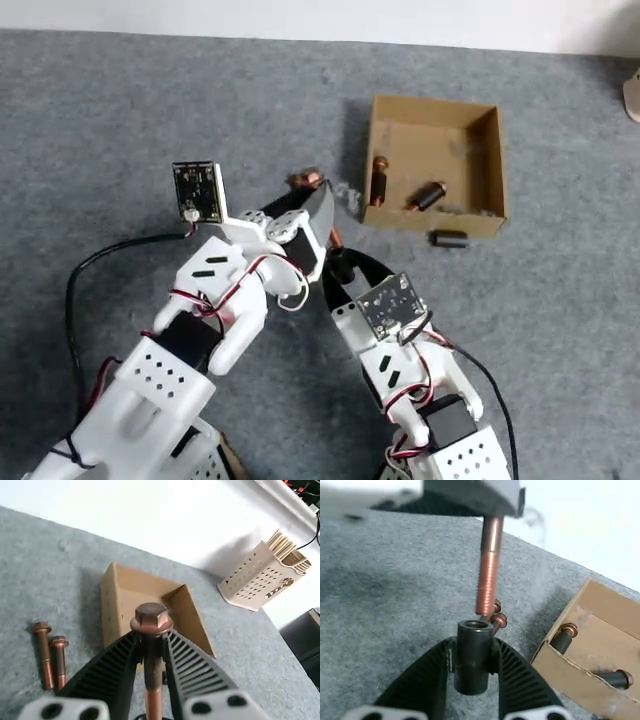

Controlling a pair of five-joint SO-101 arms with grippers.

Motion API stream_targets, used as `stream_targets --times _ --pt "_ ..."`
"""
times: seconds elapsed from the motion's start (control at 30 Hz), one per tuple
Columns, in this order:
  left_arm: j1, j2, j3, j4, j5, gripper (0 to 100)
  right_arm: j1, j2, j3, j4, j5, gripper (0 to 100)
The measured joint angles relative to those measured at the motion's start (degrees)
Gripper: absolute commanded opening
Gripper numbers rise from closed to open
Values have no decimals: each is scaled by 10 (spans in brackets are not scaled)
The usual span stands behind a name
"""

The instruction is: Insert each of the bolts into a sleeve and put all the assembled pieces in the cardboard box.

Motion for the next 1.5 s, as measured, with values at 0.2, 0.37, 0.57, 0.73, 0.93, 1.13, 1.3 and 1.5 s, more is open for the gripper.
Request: stream_targets --times 0.2,0.37,0.57,0.73,0.93,1.13,1.3,1.5 --pt "0 0 14 0 1 4 0 0 0 0 0 5" --pt "1 -1 28 -2 2 4 0 0 0 0 0 5" --pt "22 -1 55 -3 3 5 9 1 0 1 2 5" --pt "47 -1 71 -6 3 157 20 1 0 1 2 5" --pt "50 -1 73 -6 3 421 26 1 0 0 2 5" --pt "33 -2 97 -6 -1 450 45 2 0 1 2 5" --pt "-40 -6 97 -5 -1 450 88 1 0 0 2 5" --pt "-113 -7 99 88 -1 450 106 1 0 0 2 5"
